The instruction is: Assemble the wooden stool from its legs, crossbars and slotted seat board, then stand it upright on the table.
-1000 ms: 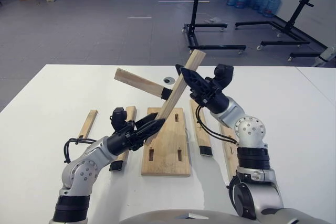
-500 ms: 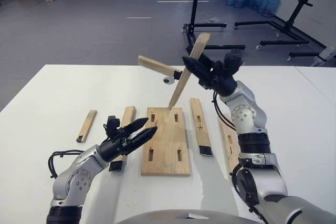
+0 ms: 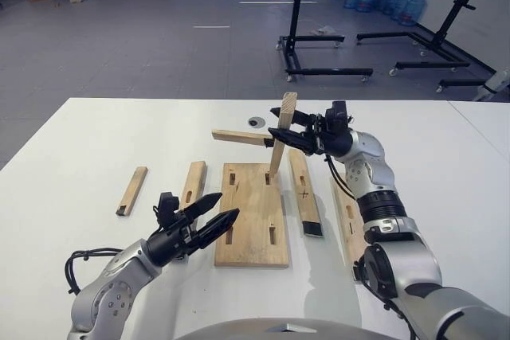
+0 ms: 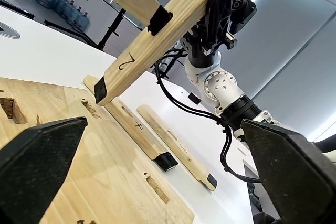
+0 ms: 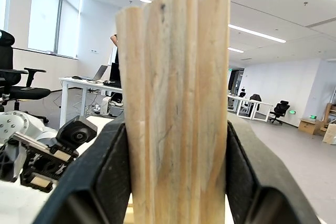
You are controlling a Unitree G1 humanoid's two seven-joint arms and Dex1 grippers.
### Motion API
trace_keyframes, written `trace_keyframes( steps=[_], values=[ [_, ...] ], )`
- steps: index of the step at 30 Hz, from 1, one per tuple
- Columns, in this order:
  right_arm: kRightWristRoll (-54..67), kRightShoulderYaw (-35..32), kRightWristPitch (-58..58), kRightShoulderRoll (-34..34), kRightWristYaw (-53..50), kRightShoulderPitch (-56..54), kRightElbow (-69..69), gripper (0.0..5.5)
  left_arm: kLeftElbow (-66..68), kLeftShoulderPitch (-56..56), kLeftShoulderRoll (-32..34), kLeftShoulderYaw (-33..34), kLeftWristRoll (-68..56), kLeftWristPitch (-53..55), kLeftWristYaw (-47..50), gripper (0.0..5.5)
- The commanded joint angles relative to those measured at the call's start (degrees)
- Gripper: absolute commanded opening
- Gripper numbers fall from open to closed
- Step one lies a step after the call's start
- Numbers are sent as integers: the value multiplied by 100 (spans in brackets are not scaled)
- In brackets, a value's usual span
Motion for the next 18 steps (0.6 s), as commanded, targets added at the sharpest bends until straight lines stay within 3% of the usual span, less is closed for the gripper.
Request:
trace_keyframes(
  steps=[1, 18],
  values=[
    [-236, 97, -359, 88, 172, -34, 360, 210, 114, -300, 123, 30, 20, 80, 83, 540],
    [-411, 275, -1150, 382, 374, -151, 1029, 208, 411, -635, 447, 87, -23, 214, -148, 540]
  ],
)
